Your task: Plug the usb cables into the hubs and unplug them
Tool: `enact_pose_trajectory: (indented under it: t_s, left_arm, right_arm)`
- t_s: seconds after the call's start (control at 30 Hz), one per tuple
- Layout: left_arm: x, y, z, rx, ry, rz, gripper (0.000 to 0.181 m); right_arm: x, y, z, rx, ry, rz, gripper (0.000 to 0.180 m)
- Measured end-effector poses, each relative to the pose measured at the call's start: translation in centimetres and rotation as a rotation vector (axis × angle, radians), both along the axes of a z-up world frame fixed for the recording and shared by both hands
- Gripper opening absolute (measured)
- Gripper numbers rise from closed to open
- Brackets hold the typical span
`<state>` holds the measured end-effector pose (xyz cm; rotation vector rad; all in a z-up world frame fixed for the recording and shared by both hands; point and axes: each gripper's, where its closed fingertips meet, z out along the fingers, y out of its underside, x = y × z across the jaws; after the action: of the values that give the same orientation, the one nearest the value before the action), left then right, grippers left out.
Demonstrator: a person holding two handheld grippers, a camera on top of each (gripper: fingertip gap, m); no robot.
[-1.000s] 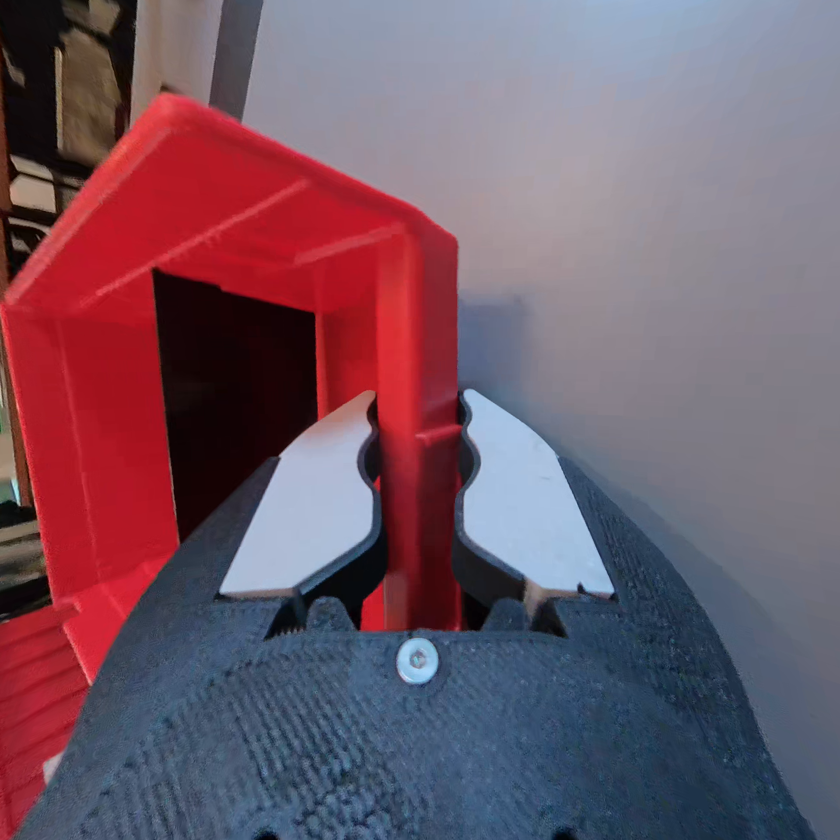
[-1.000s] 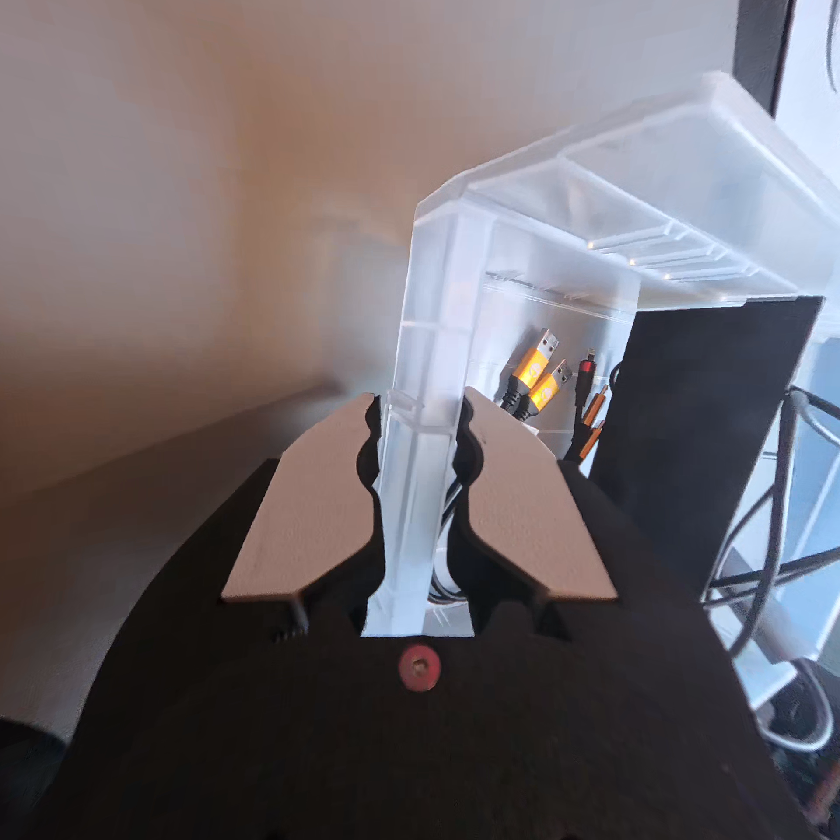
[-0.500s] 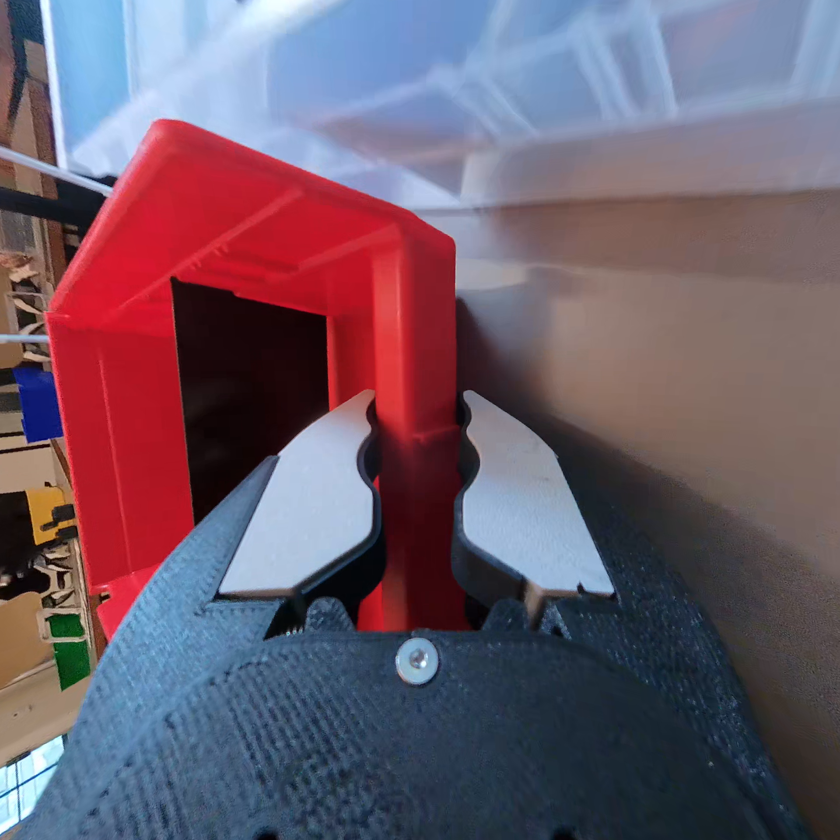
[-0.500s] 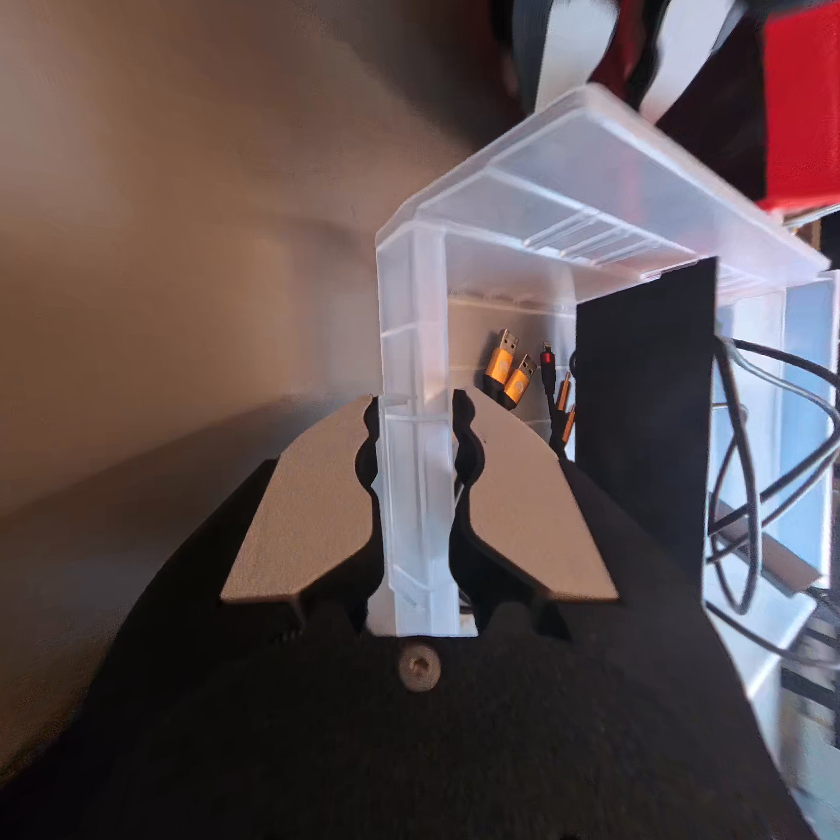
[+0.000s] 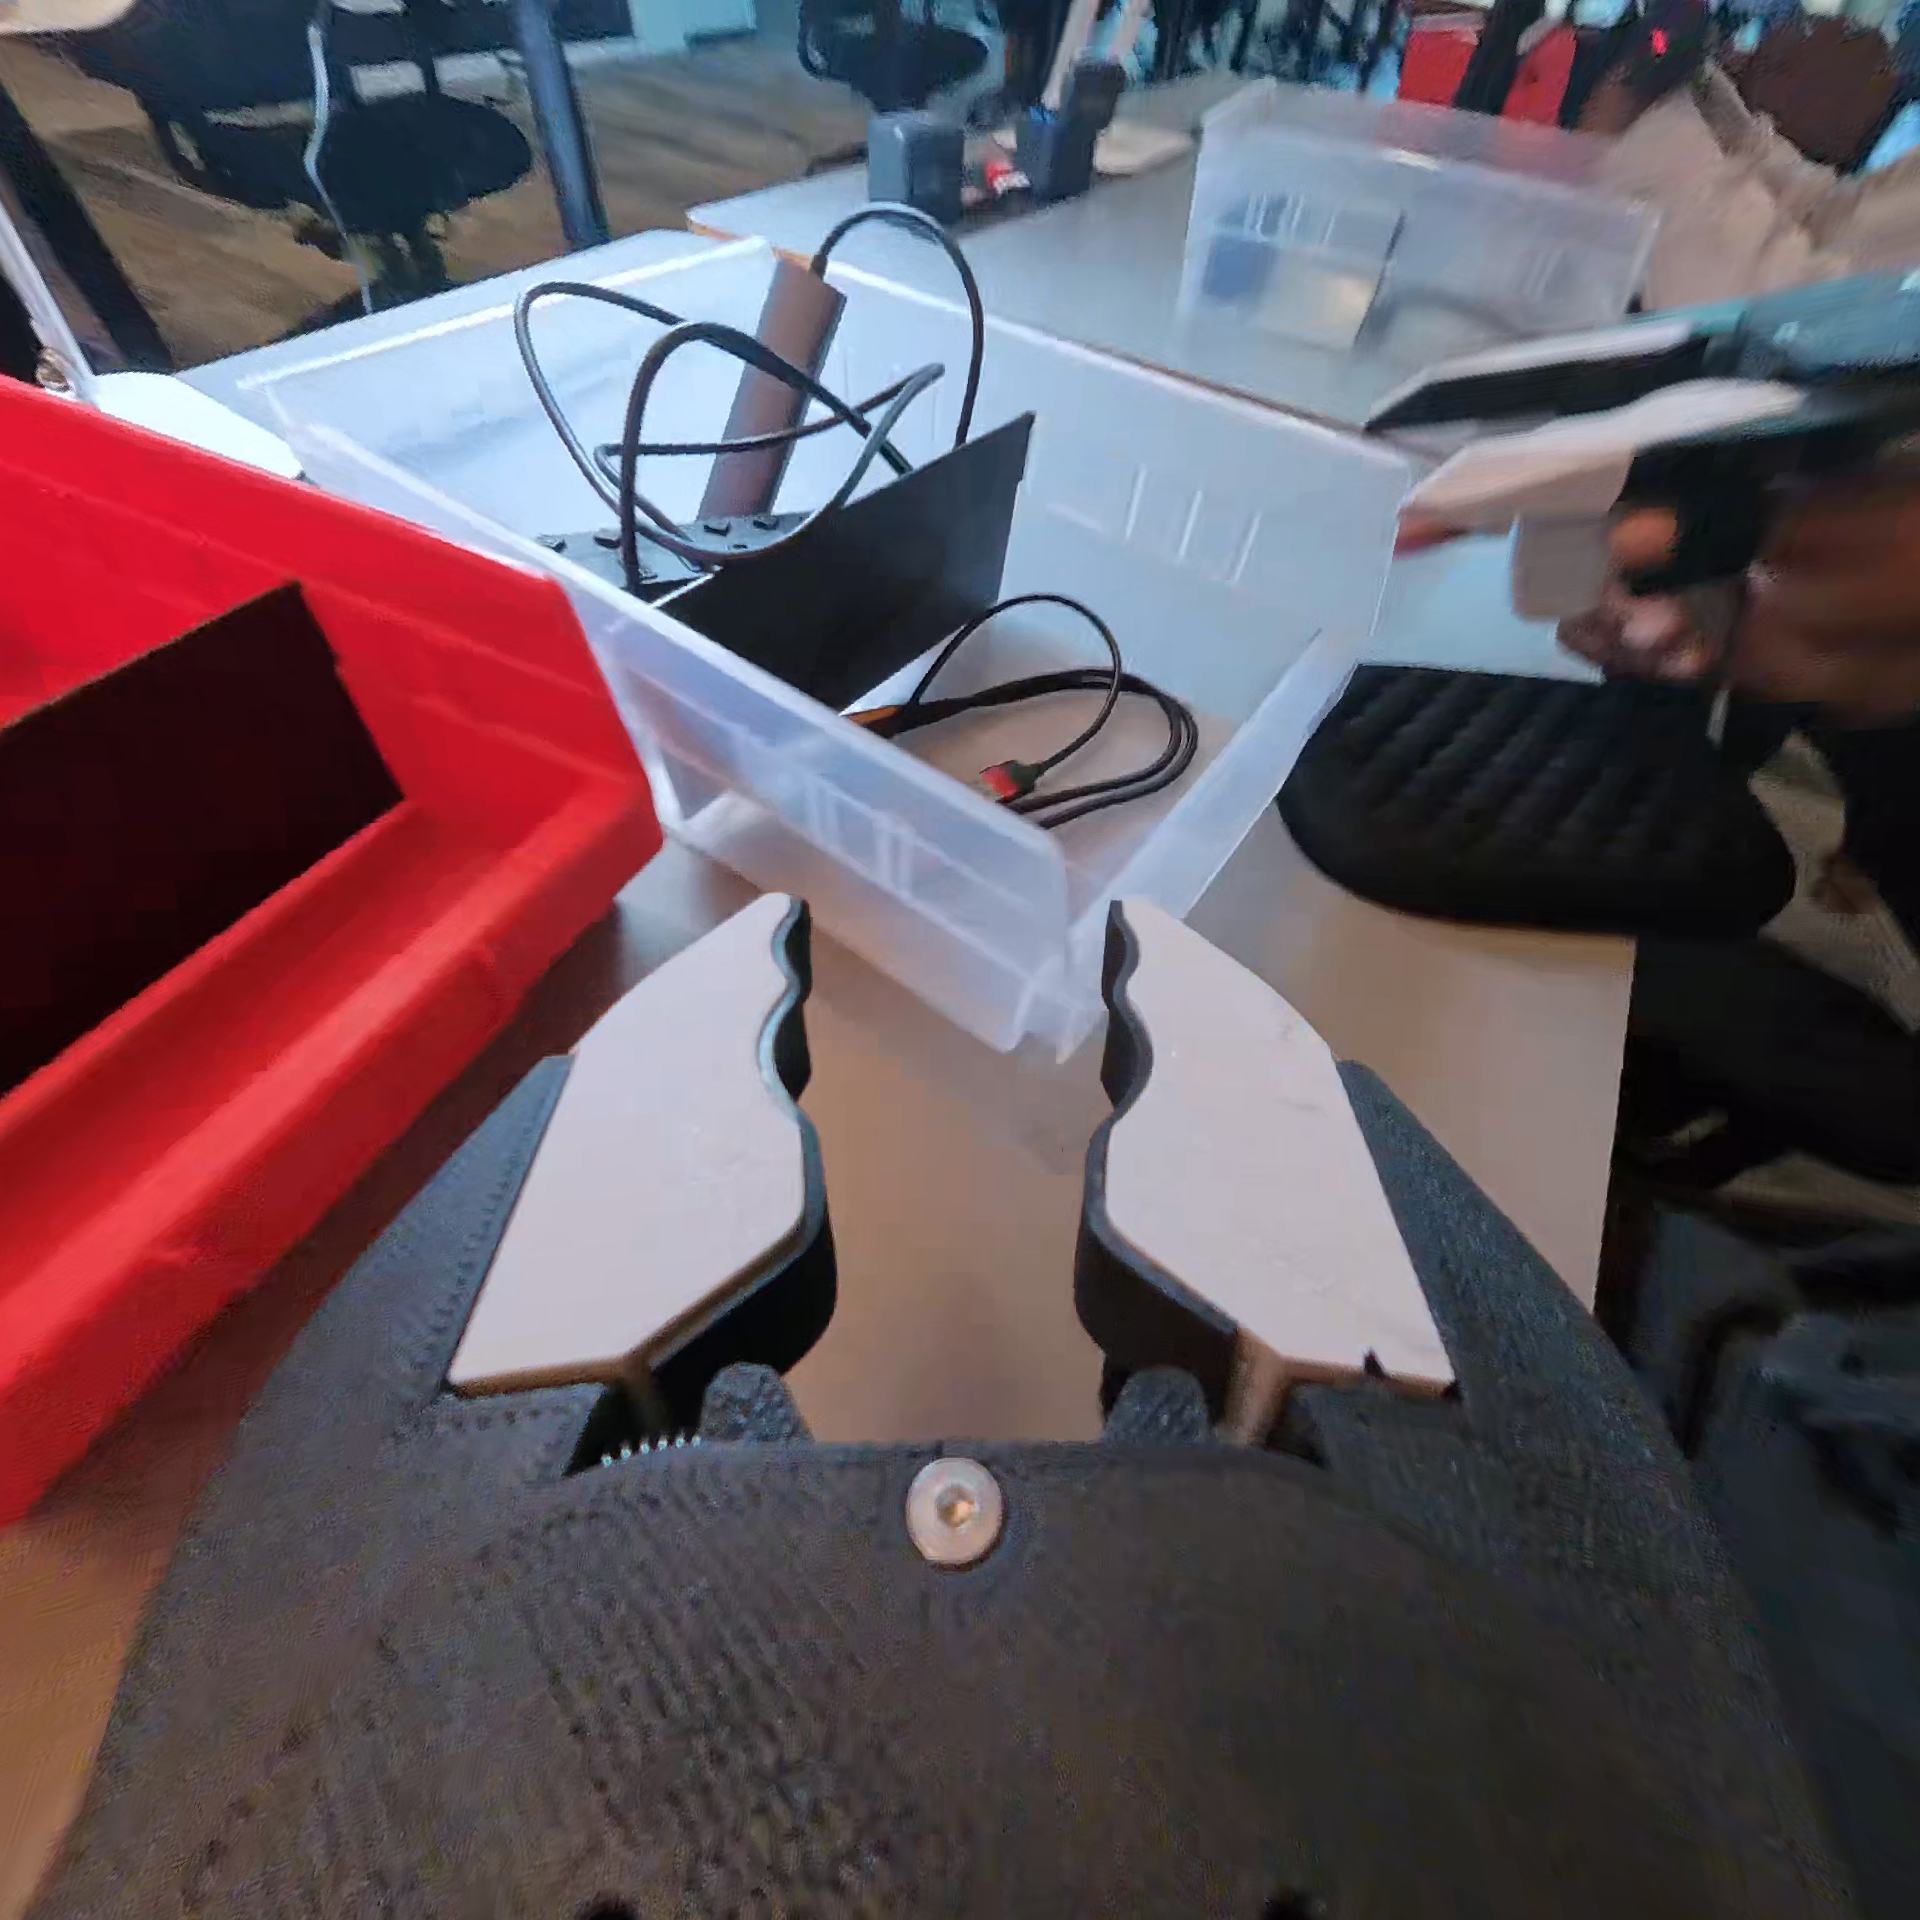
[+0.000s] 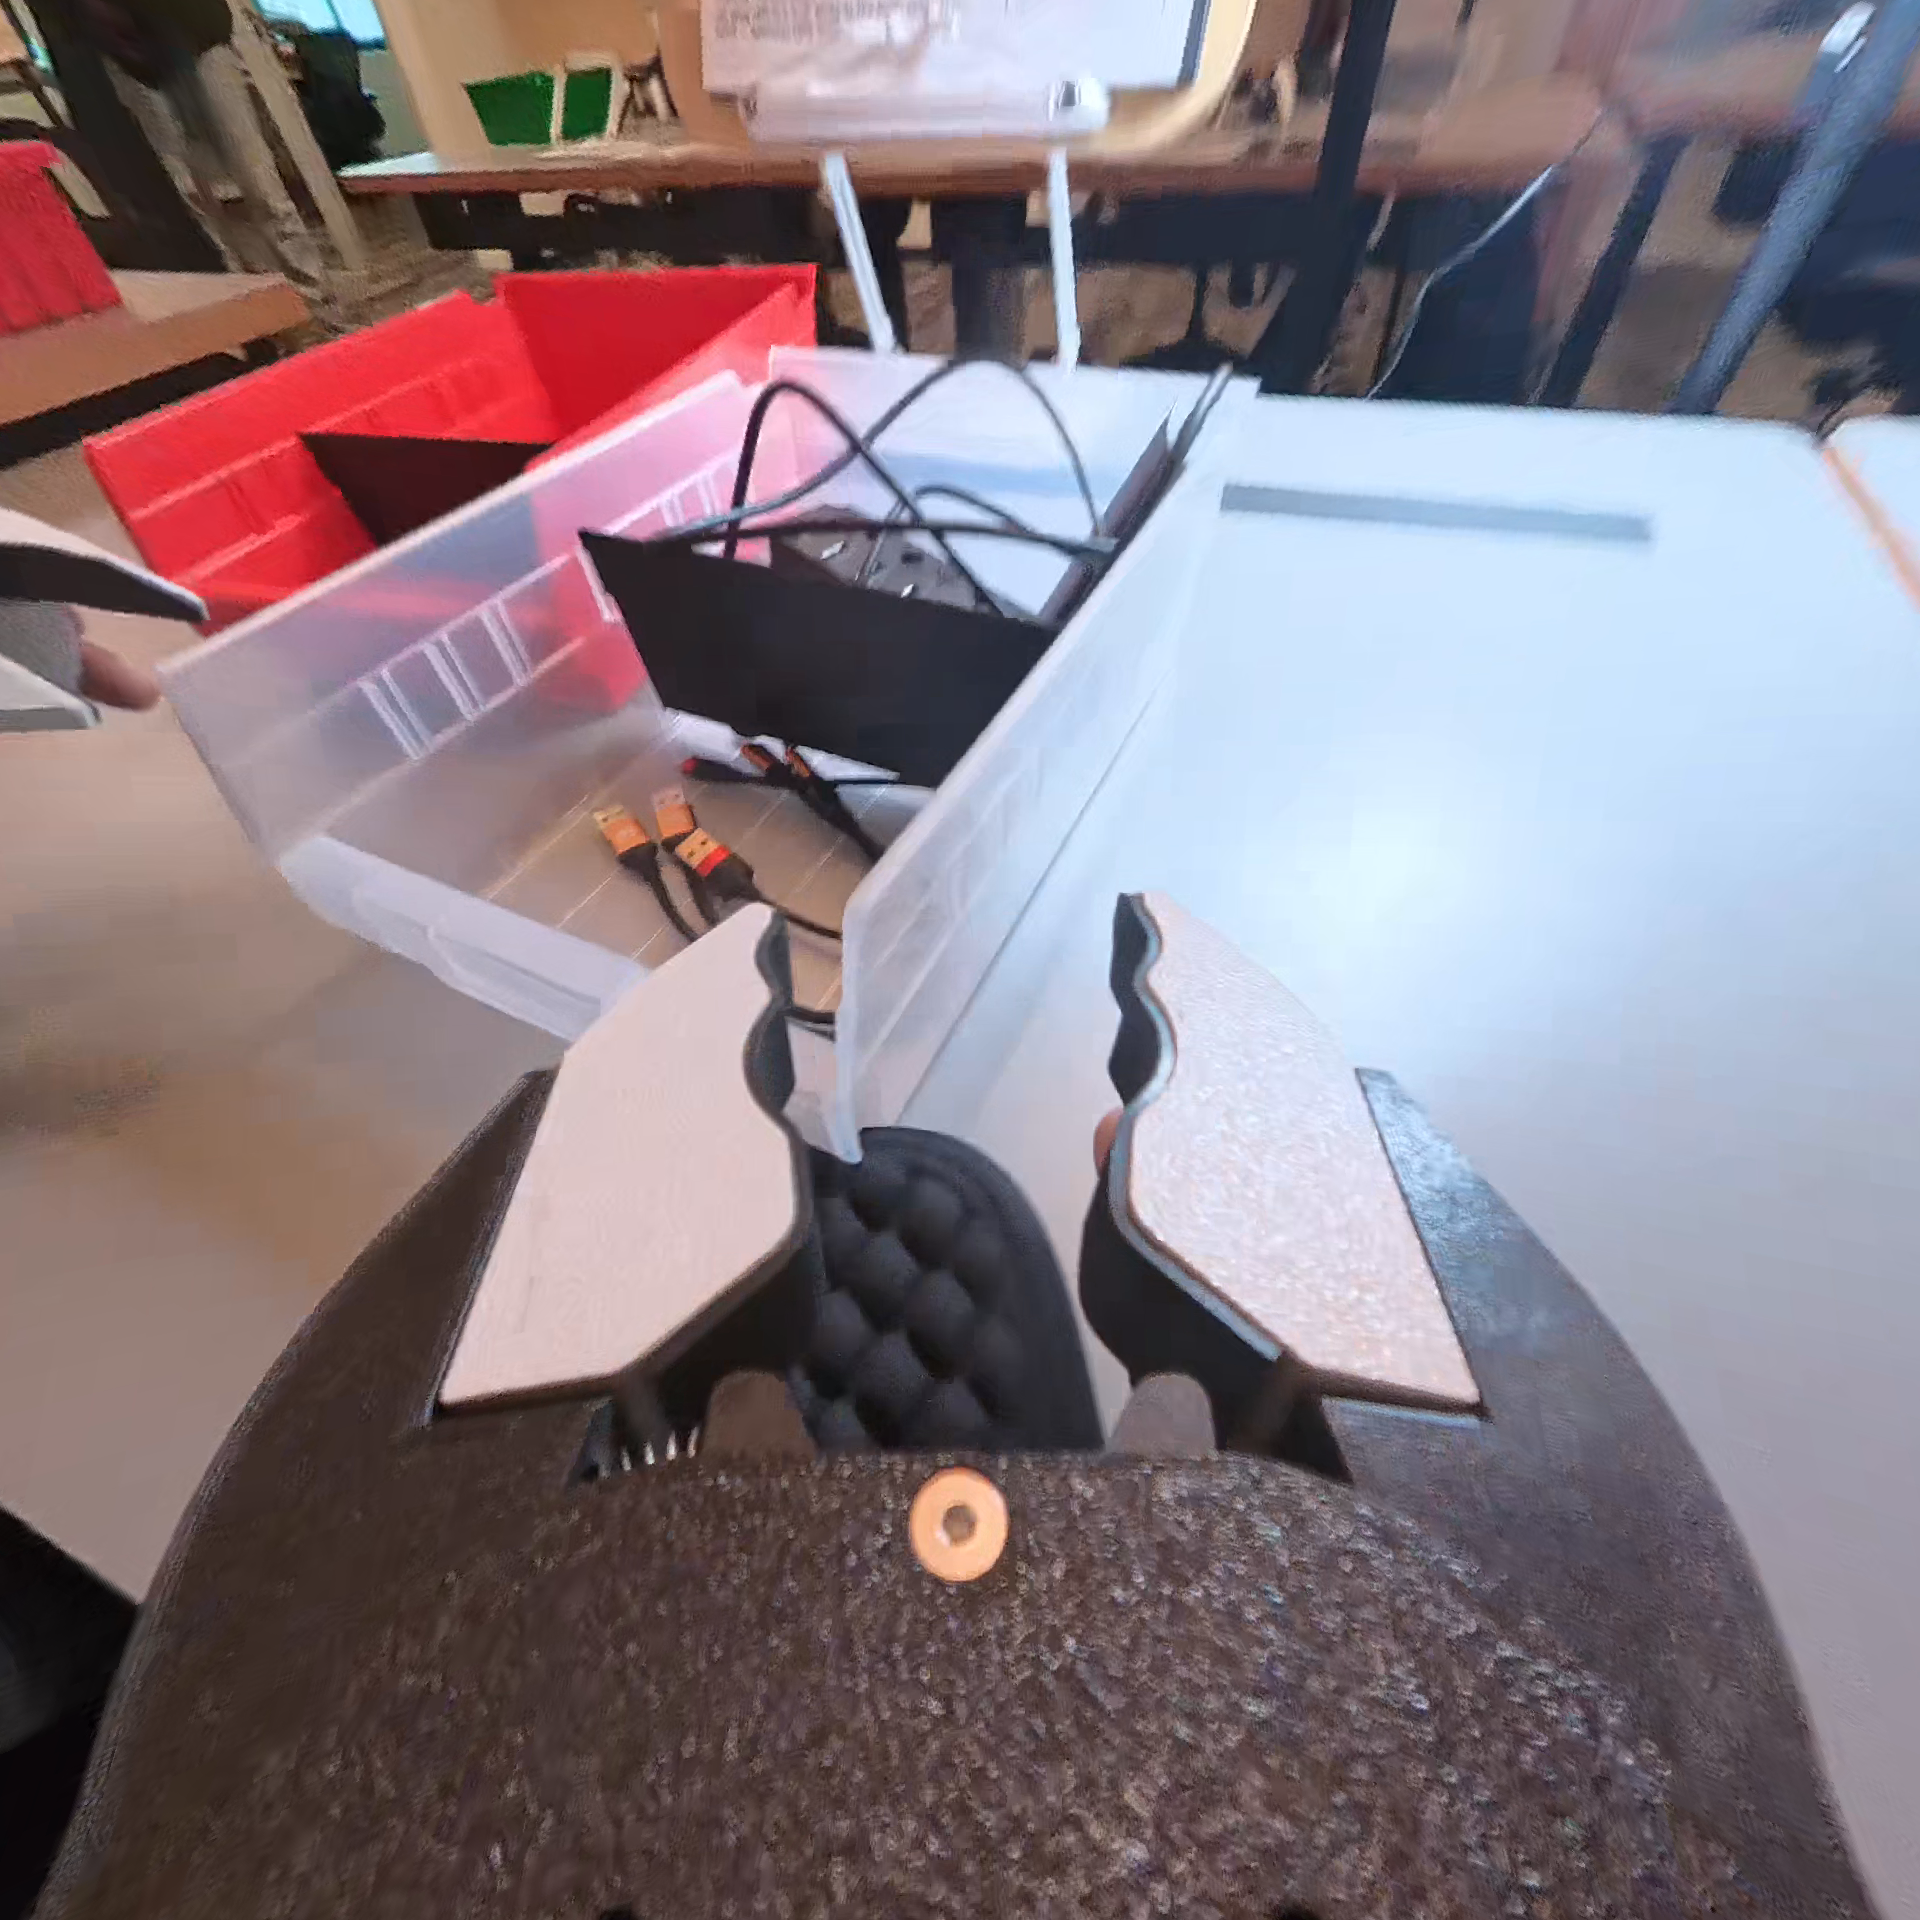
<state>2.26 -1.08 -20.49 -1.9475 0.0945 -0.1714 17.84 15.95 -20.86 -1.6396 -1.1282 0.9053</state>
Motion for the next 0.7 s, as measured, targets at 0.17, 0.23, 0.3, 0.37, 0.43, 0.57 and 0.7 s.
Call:
enact_pose_trajectory:
  t_s: [0.17,0.23,0.3,0.37,0.43,0.57,0.7]
  left_arm:
    - [1.6,3.8,-2.4,0.037,-0.115,0.134,0.047]
    - [0.5,5.0,-2.9,0.057,-0.035,0.199,0.039]
    - [0.1,5.3,-2.2,0.065,0.085,0.221,0.032]
    - [0.7,5.2,-1.2,0.099,0.112,0.184,0.027]
    - [1.2,5.0,-0.2,0.142,0.117,0.167,0.024]
    - [1.4,3.3,3.7,0.243,0.193,0.201,0.019]
    - [-0.4,-0.5,9.4,0.333,0.279,0.298,0.016]
  right_arm:
    - [-3.5,0.1,-3.0,-0.009,-0.132,-0.019,0.045]
    - [-3.7,0.7,-2.4,0.060,-0.125,-0.075,0.017]
    - [-3.2,0.7,-1.8,0.135,-0.116,-0.122,0.015]
    - [-2.3,0.5,-0.8,0.167,-0.061,-0.142,0.014]
    - [-1.4,0.2,1.2,0.232,0.014,-0.164,0.010]
    - [-1.0,-1.5,5.5,0.342,0.070,-0.172,0.010]
    - [-2.9,-4.9,11.1,0.408,0.189,-0.105,0.011]
